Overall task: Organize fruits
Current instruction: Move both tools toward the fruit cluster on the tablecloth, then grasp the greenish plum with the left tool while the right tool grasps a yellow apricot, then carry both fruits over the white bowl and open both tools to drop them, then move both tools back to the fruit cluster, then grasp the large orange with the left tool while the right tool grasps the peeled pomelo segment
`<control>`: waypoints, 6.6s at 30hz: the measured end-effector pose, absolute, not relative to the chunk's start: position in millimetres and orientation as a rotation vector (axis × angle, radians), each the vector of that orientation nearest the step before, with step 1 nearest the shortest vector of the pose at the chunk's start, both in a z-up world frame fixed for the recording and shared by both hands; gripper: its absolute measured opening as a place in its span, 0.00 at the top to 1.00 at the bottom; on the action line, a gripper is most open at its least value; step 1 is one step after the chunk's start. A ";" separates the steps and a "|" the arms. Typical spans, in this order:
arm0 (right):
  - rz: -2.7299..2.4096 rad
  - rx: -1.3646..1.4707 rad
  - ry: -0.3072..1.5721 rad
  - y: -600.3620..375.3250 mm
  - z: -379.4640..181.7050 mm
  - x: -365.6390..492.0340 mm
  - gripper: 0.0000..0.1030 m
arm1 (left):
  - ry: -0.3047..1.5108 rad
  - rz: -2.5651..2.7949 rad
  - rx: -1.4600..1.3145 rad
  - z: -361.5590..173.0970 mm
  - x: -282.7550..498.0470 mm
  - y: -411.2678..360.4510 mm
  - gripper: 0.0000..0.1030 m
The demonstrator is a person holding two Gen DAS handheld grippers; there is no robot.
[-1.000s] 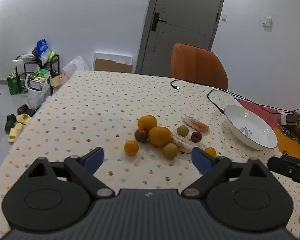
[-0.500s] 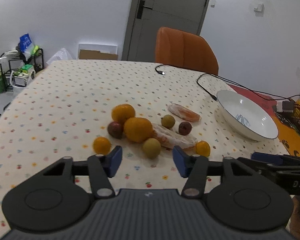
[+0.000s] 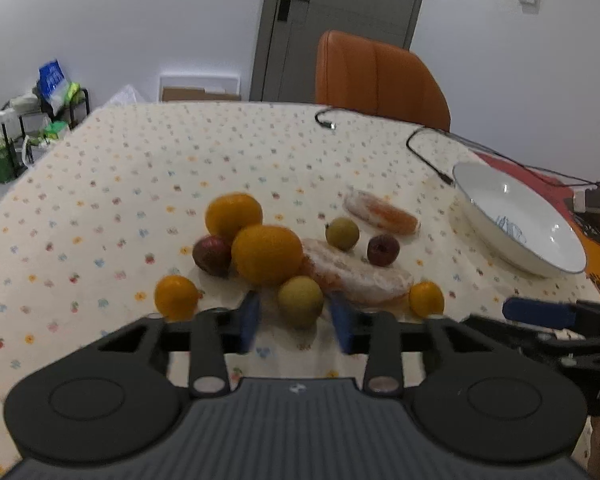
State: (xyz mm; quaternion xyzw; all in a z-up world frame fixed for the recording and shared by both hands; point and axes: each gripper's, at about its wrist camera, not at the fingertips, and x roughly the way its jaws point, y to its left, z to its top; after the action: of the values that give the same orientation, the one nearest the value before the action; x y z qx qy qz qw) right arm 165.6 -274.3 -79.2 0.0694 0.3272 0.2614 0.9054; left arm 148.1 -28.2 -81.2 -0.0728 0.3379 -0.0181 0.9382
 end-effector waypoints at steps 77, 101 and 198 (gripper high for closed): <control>0.337 0.302 0.455 -408.8 -59.2 158.4 0.80 | 0.554 -0.332 -0.021 -28.5 173.1 -181.3 0.77; 0.283 0.308 0.451 -422.2 -77.6 191.3 0.71 | 0.616 -0.284 -0.084 -43.3 216.5 -198.7 0.73; 0.713 0.063 0.658 -248.2 -69.2 184.1 0.46 | 0.689 -0.020 -0.259 -66.0 161.5 -3.2 0.52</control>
State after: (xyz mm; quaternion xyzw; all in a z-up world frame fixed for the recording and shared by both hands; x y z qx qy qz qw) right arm 184.1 -248.2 -69.2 0.0303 0.3163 0.3428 0.8841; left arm 161.5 -3.2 -66.0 -0.1264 0.3367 -0.0096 0.9331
